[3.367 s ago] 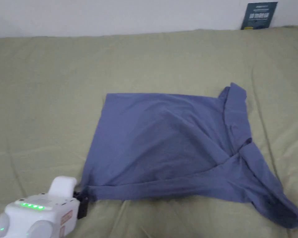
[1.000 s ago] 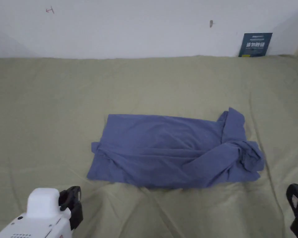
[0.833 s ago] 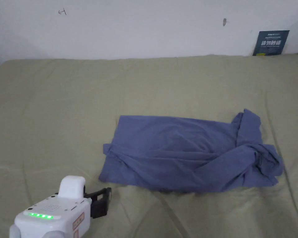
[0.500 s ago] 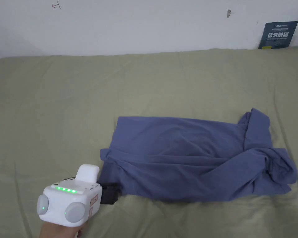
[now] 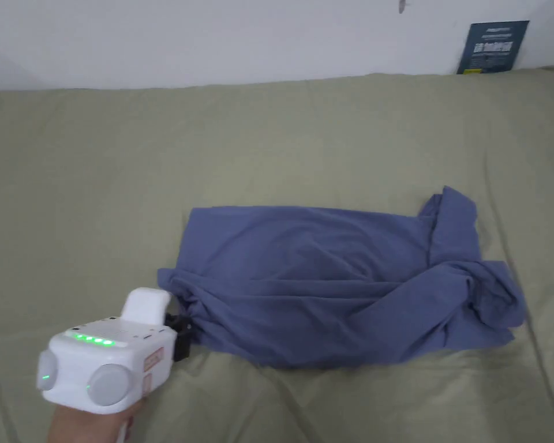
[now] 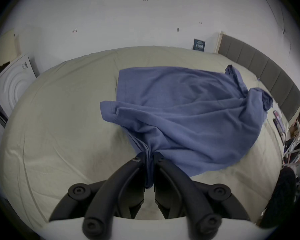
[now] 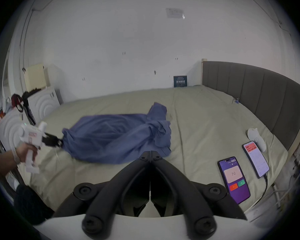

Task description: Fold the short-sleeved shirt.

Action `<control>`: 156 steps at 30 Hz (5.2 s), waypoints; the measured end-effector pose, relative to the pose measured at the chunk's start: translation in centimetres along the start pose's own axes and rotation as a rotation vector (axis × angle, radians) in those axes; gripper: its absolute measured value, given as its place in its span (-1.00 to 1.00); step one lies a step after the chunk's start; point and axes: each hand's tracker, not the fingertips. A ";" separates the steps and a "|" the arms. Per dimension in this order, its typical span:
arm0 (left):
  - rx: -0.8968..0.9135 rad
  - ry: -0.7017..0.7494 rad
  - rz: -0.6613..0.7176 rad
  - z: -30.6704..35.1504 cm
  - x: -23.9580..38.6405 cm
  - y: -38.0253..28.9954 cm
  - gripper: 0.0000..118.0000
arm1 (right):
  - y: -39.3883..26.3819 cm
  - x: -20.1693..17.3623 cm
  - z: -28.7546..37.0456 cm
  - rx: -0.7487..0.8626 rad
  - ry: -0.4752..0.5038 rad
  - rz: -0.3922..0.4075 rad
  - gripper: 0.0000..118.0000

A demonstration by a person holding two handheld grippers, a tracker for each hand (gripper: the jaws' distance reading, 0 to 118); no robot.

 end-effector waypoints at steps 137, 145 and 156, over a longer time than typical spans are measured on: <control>-0.011 -0.092 0.029 -1.3 -0.3 6.5 -0.91 | 9.6 4.0 -20.7 -0.430 0.120 0.059 -0.94; 0.125 -0.140 0.067 8.3 0.2 5.8 -0.92 | 12.1 3.7 -9.5 -0.228 0.213 0.091 -0.94; -0.074 -0.204 0.107 16.3 -1.5 -6.6 -0.92 | 1.3 5.2 3.8 -0.266 0.206 0.134 -0.94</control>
